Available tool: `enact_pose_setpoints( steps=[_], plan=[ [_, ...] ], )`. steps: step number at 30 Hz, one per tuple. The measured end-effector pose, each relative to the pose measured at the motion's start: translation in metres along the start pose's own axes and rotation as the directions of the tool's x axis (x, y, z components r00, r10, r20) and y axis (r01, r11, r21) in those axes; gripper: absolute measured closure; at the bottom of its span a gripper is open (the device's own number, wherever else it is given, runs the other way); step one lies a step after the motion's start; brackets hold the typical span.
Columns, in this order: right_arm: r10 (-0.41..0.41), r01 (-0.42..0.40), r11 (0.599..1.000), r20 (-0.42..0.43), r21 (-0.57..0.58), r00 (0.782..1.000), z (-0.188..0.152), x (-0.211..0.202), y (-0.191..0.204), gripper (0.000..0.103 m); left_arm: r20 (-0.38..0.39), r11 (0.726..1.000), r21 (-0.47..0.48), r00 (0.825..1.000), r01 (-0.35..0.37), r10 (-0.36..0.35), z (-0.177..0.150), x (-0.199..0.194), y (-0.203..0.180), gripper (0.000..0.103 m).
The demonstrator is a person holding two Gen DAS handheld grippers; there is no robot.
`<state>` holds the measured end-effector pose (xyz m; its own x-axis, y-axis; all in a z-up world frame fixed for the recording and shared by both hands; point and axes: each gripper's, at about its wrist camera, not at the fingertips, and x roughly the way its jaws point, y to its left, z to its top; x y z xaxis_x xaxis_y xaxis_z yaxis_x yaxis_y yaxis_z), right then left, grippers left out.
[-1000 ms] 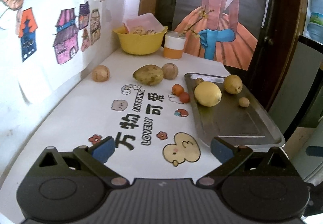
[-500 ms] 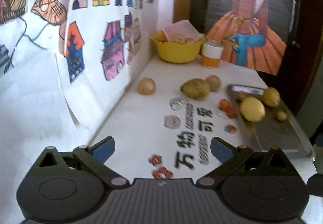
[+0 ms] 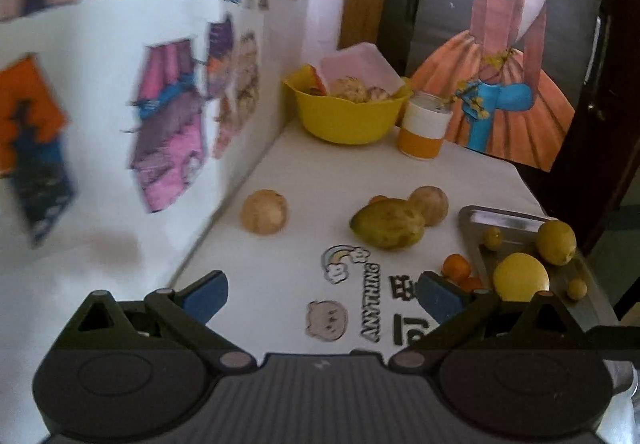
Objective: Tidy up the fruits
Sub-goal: 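Move both grippers back toward the small tomatoes on the table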
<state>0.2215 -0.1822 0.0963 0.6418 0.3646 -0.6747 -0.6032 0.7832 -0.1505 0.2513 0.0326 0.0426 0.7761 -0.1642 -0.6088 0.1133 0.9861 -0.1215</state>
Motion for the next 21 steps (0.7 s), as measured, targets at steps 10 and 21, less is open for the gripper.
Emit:
enact_pose_setpoints(
  steps=[10,21],
  plan=[
    [0.016,-0.055,0.964,-0.151,-0.259,0.988,0.000,0.058,-0.019,0.017,-0.094,0.978,-0.060,0.975,0.198,-0.203,0.011,0.061,-0.025,0.001],
    [0.005,-0.057,0.957,-0.180,-0.284,0.984,-0.019,0.091,-0.026,0.031,-0.147,0.951,-0.121,0.942,0.284,-0.300,0.010,0.112,-0.052,0.006]
  ],
)
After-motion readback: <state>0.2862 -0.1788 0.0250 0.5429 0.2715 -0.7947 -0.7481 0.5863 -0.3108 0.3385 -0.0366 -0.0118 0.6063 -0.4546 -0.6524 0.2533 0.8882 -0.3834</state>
